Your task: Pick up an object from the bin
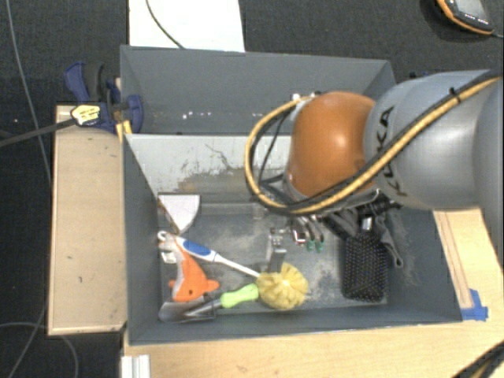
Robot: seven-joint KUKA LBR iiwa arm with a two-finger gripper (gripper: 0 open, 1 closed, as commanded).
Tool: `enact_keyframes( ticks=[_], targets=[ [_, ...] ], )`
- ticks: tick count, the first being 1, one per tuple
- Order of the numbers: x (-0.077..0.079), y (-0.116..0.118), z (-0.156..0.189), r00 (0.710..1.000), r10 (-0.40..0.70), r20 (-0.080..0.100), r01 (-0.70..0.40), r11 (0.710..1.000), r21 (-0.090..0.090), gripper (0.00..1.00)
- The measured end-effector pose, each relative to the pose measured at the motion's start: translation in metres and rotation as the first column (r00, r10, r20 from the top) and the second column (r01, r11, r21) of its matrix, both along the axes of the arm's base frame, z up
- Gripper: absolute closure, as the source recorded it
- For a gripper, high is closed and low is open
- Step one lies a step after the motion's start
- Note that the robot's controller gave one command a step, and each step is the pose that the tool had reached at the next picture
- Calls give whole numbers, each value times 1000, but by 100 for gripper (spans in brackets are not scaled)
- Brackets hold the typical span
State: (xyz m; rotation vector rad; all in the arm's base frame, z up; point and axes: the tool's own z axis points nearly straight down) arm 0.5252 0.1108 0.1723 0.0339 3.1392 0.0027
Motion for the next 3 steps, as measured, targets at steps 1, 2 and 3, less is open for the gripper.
enact_keyframes(
  ticks=[1,2,3],
  targets=[
    [0,0,0,1000,0,0,0,1000,0,0],
    [-29,6,51,968,251,8,-251,968,0,0],
    [21,-94,-42,994,107,6,-107,994,-1,0]
  ],
)
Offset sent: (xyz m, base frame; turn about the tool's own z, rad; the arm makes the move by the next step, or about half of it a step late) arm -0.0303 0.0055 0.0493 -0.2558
